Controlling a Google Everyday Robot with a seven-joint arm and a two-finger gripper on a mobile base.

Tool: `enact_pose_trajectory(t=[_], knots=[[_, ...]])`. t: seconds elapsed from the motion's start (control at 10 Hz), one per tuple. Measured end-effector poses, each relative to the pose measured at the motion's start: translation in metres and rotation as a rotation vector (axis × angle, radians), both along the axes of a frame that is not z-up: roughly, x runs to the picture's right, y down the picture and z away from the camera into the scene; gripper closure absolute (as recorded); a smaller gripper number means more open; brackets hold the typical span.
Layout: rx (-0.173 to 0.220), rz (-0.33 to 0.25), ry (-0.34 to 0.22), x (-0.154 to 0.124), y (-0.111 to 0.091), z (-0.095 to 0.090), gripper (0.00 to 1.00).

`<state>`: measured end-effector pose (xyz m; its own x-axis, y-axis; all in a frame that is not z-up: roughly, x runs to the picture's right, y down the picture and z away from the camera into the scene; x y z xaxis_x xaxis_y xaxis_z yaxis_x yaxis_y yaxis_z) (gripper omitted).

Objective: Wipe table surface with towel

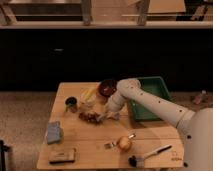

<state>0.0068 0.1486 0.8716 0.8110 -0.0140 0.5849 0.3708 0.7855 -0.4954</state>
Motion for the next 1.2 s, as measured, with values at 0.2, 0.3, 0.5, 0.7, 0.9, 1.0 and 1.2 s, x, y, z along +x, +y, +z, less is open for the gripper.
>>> enact_pose_trajectory(t=[0.2, 0.3, 0.5, 0.7, 0.9, 1.0, 1.2], knots=[[-0.025, -0.025, -0.081, -0.019, 0.012, -0.007, 1.0], [-0.038, -0.039, -0.108, -0.024, 0.021, -0.015, 1.0], [-0.058, -0.059, -0.134, -0.025, 0.037, -0.032, 1.0], [-0.072, -0.058, -0.122, -0.014, 0.045, -0.041, 1.0], [-0.076, -0.037, -0.075, 0.015, 0.045, -0.048, 1.0], [-0.075, -0.025, -0.048, 0.027, 0.043, -0.049, 1.0], [-0.061, -0.001, 0.0, 0.044, 0.034, -0.045, 1.0]])
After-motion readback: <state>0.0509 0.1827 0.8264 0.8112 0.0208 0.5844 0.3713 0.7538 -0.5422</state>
